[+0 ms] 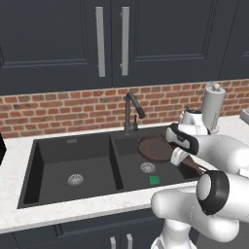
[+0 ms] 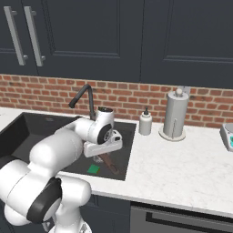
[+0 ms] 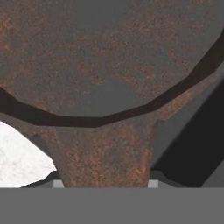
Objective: Pick the pan and sponge and place them into the sink. Then turn on the water.
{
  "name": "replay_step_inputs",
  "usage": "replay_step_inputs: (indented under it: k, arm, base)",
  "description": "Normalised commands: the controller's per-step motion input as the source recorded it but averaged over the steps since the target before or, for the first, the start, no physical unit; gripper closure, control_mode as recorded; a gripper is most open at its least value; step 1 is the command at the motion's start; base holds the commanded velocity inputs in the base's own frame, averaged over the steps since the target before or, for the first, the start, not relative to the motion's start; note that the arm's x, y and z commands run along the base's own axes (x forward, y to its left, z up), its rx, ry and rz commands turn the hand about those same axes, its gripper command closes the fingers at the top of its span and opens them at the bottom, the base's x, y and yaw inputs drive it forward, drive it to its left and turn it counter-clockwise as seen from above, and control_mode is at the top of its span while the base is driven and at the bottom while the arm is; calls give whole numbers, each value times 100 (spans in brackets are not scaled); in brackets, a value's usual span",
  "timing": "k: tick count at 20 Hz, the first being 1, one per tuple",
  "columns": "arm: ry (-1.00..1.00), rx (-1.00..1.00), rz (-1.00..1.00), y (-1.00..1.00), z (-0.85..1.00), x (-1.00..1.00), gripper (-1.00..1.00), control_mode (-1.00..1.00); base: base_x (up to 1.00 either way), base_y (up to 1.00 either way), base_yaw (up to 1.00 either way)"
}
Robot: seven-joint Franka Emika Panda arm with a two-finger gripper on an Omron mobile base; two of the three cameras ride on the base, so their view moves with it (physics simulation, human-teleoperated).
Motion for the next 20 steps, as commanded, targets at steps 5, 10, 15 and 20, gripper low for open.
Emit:
replay_step_inputs:
  k: [5,10,15,20]
  arm:
    - [0,0,0,19,-8,15,100,-100]
    - [0,0,1,15,-14,28,100,-100]
    - [0,0,0,2,-15,30,100,-100]
    - [0,0,0,0,-22,26,100,-100]
  base:
    - [0,0,0]
    - [0,0,0]
    - [0,0,0]
    - [0,0,0]
